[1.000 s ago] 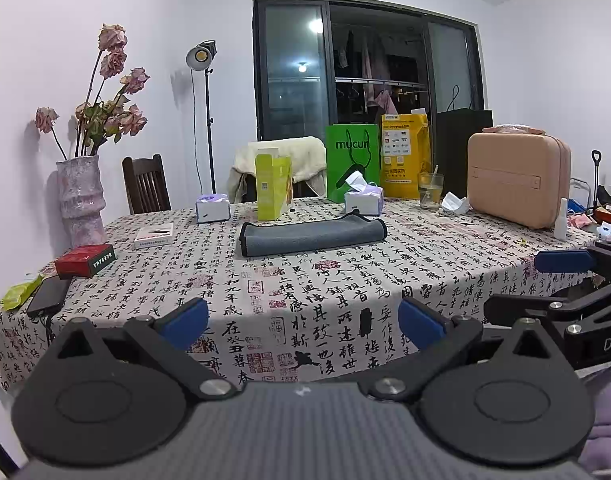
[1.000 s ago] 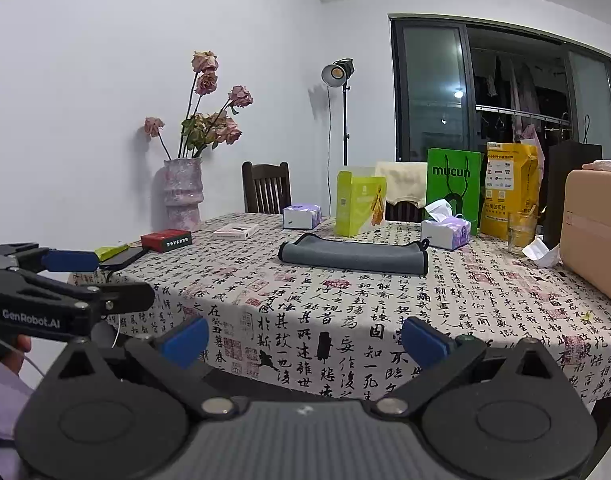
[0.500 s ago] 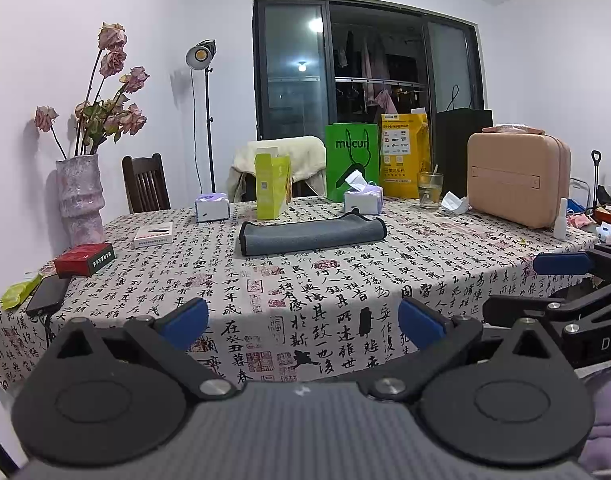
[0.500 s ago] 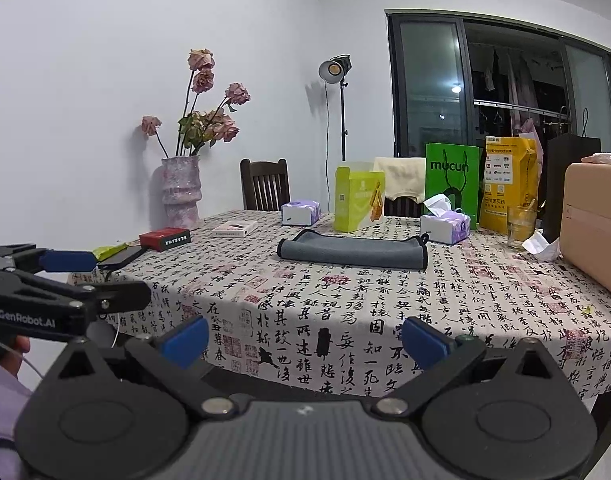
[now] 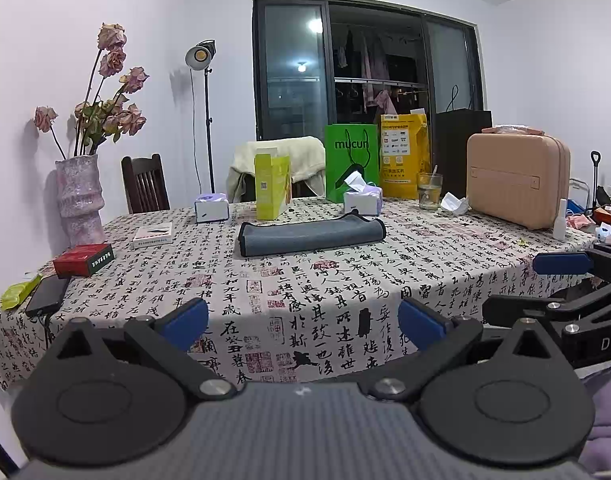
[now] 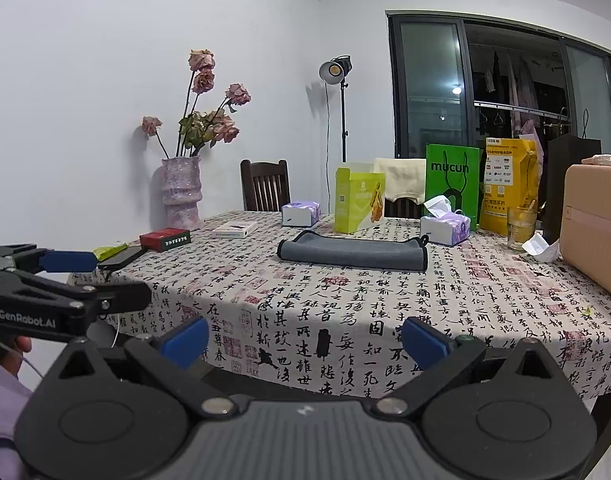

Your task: Fold towel

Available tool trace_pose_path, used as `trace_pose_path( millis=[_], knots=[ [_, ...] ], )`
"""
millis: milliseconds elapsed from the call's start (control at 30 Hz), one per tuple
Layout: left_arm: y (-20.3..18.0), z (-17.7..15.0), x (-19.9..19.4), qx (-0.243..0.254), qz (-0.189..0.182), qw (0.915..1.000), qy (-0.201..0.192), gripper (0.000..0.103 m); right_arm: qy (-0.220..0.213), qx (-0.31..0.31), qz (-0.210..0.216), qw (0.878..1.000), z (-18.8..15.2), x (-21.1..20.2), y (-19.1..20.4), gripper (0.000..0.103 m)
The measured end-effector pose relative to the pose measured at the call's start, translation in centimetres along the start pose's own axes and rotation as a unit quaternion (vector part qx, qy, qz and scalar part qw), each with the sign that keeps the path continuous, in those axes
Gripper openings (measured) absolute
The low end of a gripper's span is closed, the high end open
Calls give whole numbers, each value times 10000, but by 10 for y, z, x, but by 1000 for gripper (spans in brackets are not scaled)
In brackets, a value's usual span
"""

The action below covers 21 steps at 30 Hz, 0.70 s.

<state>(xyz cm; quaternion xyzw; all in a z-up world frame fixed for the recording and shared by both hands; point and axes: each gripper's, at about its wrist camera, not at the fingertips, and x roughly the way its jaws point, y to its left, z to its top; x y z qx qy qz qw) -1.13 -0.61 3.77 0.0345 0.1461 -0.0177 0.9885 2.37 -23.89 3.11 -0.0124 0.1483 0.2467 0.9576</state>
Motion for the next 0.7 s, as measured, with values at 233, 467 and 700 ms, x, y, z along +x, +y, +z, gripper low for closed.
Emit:
trace_pose_path(
  millis=[233,467,700],
  knots=[
    [0,0,0,16,7,10000,-13,103,-3,6,-11,10000,0,-1,0,103],
    [-1,2,0,0,29,10000,-27,103,-35,-9,-27,10000,2,-2,0,103],
    [-2,2,-2,24,-19,10000,-65,103,-51,-15,-31,10000,2,-3,-1,103]
  ],
)
